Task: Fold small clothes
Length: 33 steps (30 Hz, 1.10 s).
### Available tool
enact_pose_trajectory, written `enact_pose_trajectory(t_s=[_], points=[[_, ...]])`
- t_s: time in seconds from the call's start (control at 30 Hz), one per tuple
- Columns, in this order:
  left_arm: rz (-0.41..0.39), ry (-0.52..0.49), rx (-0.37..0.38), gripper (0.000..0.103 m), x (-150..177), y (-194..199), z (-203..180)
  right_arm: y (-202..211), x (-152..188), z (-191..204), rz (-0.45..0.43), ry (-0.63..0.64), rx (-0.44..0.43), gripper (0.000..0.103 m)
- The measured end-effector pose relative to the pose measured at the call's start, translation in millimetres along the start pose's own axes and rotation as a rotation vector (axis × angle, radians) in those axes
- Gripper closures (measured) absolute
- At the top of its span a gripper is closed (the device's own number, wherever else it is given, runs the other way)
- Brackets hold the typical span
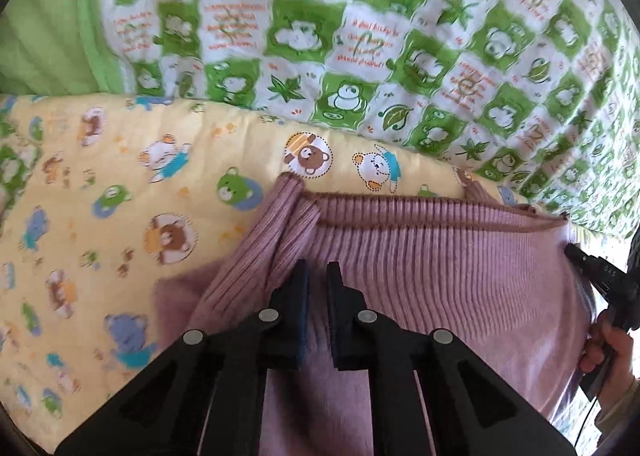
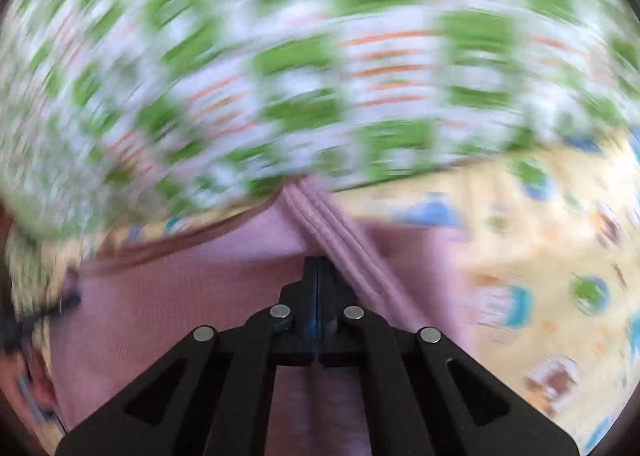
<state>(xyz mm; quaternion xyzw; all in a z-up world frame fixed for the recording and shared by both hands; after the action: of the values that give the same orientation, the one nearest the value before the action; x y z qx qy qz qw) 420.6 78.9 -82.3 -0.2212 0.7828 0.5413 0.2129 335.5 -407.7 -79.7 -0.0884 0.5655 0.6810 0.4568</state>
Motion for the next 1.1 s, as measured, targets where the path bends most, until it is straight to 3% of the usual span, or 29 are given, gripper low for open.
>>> enact_pose_trajectory(t_s=[0.07, 0.13, 0.23, 0.3, 0.33, 0.43, 0.47, 0.53, 0.6, 0.63, 0.67, 0.7, 0.8, 0.9, 1.0, 1.1], points=[[-0.022, 0.013, -0.009, 0.087, 7, 28, 6, 8, -2, -1, 0.025, 0.018, -0.018, 0.1], [-0.052, 0.032, -0.023, 0.067, 18, 54, 3, 27, -4, -6, 0.006, 0.078, 0.003, 0.099], [-0.058, 0.033, 0.05, 0.067, 44, 79, -17, 66, 1, -2, -0.023, 0.089, -0.067, 0.098], [-0.044, 0.023, 0.089, 0.065, 58, 81, -43, 84, 15, 9, 0.001, 0.104, -0.168, 0.095], [-0.021, 0.022, 0.103, 0.064, 71, 80, -50, 90, 25, 15, 0.017, 0.12, -0.2, 0.088], [0.027, 0.032, 0.067, 0.064, 86, 55, -54, 96, 69, 40, 0.079, 0.229, -0.254, 0.049], [0.04, 0.043, 0.048, 0.064, 90, 49, -48, 94, 81, 43, 0.093, 0.254, -0.261, 0.048], [0.054, 0.08, 0.012, 0.063, 93, 39, -27, 87, 95, 27, 0.131, 0.26, -0.212, 0.048], [0.054, 0.123, 0.005, 0.066, 91, 32, -4, 73, 99, -3, 0.153, 0.181, -0.176, 0.051], [0.051, 0.149, 0.011, 0.067, 90, 33, 6, 70, 98, -13, 0.15, 0.151, -0.185, 0.065], [0.046, 0.166, 0.0, 0.067, 89, 35, 16, 67, 95, -24, 0.153, 0.138, -0.175, 0.094], [0.039, 0.172, -0.028, 0.067, 87, 37, 24, 63, 90, -39, 0.166, 0.122, -0.148, 0.103], [0.031, 0.196, -0.051, 0.067, 87, 46, 39, 62, 85, -51, 0.175, 0.085, -0.182, 0.103], [0.035, 0.213, -0.044, 0.069, 92, 53, 48, 75, 81, -44, 0.131, 0.161, -0.099, 0.103], [0.051, 0.204, -0.067, 0.068, 104, 66, 45, 87, 80, -54, 0.117, 0.08, -0.059, 0.103], [0.012, 0.234, -0.014, 0.067, 114, 96, 33, 105, 86, -41, 0.133, 0.087, -0.066, 0.099]])
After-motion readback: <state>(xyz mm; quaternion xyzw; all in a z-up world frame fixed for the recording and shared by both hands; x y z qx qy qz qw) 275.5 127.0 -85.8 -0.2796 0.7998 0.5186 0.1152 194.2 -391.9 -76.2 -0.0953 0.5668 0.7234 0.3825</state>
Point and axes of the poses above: each gripper's, at about its wrist camera, not at the fingertips, and y roughly against the way its jaws point, z to its left, x to its underside, the point moved 5 cm from there along -y, roughly the way its jaws point, and after that the axes turned 8 degrees about x, right-handed, at the moved point
